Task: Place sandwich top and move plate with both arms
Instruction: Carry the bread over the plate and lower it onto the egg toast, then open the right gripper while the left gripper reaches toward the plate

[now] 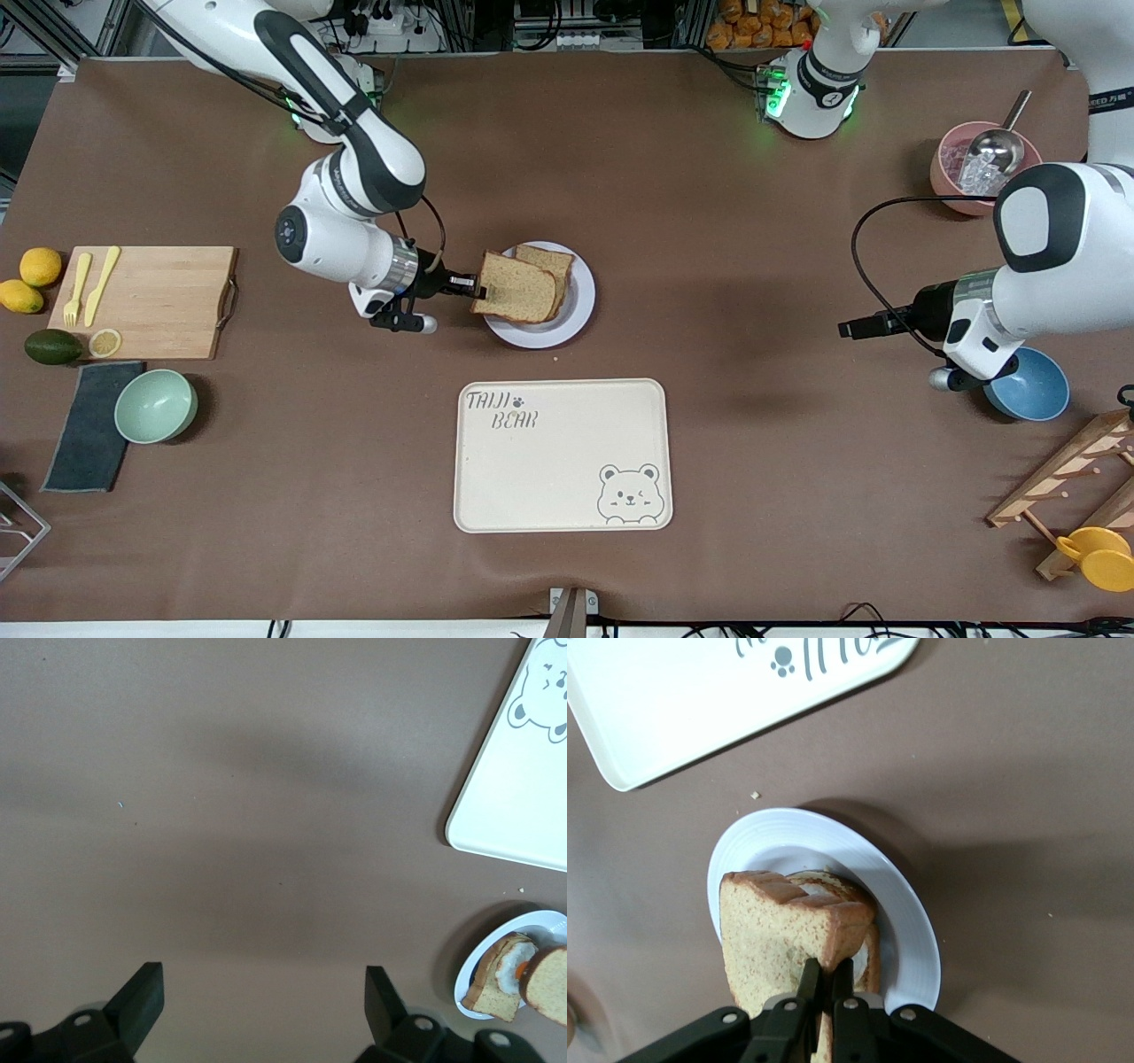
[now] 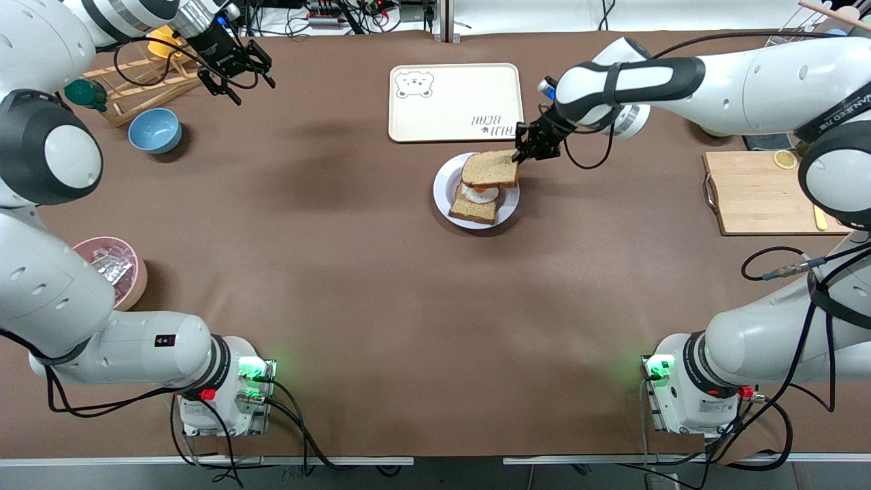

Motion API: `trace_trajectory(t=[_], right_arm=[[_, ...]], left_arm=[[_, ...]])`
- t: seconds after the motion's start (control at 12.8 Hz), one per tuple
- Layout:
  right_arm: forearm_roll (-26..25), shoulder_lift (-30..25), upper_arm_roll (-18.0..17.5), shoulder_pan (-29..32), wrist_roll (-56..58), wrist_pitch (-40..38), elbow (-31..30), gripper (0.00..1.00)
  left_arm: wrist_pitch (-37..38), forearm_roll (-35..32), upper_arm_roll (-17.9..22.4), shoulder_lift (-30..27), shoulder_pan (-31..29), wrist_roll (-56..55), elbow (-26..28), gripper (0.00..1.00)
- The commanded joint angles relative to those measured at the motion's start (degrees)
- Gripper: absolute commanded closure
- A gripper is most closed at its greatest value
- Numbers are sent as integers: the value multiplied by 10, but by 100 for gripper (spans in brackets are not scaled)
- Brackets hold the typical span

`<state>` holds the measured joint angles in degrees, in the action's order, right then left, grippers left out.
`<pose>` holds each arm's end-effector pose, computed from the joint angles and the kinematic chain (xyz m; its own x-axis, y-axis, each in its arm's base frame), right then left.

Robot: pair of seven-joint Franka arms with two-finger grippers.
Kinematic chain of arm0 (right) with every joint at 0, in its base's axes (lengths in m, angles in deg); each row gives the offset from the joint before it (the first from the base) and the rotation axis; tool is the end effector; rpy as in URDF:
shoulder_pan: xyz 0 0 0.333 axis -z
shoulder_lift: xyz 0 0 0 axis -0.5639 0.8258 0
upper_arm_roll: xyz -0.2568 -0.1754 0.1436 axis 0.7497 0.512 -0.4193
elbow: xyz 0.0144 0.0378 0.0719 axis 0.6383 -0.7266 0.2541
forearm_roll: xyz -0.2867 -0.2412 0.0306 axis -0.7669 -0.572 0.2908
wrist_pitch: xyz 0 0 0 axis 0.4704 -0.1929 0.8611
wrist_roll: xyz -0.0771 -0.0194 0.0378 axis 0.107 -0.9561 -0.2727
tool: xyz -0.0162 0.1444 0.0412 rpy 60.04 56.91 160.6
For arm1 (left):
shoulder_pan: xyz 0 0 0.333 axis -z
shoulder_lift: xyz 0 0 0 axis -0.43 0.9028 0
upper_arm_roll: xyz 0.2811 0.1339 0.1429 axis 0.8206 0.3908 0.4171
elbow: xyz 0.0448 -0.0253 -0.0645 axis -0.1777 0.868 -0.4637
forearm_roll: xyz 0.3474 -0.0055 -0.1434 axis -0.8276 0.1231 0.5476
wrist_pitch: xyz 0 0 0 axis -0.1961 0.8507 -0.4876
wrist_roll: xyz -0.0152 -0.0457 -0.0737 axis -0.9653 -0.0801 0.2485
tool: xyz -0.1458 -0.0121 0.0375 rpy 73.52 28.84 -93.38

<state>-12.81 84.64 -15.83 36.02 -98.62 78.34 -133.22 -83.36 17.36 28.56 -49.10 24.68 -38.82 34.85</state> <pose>0.4887 0.2931 0.2604 0.9635 -0.1644 -0.2114 -0.2475 -0.8480 -0.4686 0.5964 -0.0527 0.3843 0.9418 0.2115 -0.2614 0.2811 -0.9219 0.2668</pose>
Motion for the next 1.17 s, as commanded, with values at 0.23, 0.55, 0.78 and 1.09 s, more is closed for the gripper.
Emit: trace_trajectory(t=[0.23,0.55,0.78,1.09], right_arm=[[9,30,-24,-11,-13,88,-24,100],[9,32,-25,-19,-45,92,-22,89],[9,37,-25,-20,-82,90,-15,0],[7,35,-23,-11,-77,79,-2,0]], left_arm=[[-4,2,-2,2,-1,1,-3,0],[-8,8,-5,13,-1,25,-4,0],[-7,85,-7,37,3,81,3,0],[-8,205,-49,76,11,172,17,0]])
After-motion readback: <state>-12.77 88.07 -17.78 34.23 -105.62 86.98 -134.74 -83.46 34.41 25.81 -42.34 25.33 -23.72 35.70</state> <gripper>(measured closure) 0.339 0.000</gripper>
